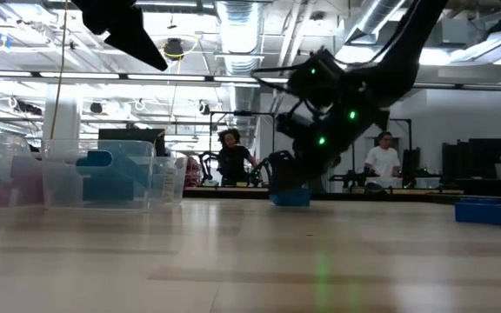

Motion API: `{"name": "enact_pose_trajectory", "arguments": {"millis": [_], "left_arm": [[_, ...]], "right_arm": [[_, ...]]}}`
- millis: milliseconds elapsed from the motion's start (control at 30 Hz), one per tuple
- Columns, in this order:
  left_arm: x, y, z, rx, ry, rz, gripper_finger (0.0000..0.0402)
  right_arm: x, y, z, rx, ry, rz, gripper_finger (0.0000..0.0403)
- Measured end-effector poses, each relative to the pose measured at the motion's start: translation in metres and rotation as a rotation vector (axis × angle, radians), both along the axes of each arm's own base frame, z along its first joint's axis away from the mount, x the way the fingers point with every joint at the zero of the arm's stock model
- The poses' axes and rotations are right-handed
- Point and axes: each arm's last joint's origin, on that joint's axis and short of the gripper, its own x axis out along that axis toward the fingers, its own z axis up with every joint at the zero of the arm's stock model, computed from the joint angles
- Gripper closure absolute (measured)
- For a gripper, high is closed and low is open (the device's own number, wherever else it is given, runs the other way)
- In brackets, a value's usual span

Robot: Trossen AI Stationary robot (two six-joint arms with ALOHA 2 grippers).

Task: Sort blocks
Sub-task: Put the light blue game piece into the right transparent bin

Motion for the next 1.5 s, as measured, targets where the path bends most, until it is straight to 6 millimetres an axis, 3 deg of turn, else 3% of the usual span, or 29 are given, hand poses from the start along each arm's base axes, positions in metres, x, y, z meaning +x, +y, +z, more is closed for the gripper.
{"name": "enact_pose_trajectory", "arguments": {"millis": [167,333,633,867,1267,1500], "left_arm": [[-0.001,0.0,0.0,0.002,0.008,0.002,0.0148],[-0.004,0.002,-0.002,-0.002,0.025,0.021,0.0148],[-0.007,0.003,-0.003,-0.008,0.038,0.04,0.0148],[-0.007,0.003,-0.004,-0.007,0.039,0.043,0.0148],[-0.007,0.003,-0.004,-0.01,0.037,0.045,0.0148],[-0.007,0.003,-0.004,-0.01,0.038,0.045,0.0148]], "right_arm": [[0.005,-0.001,-0.021,-0.002,-0.039,-0.037,0.0116],[0.006,0.006,-0.025,-0.002,-0.037,-0.025,0.0116],[0.001,0.037,0.002,0.007,-0.009,0.097,0.0116],[-0.004,0.051,0.025,-0.013,-0.04,0.105,0.0117],[-0.02,0.039,0.006,0.028,-0.029,0.025,0.0117],[-0.031,0.038,-0.005,0.062,-0.071,0.083,0.0117]]}}
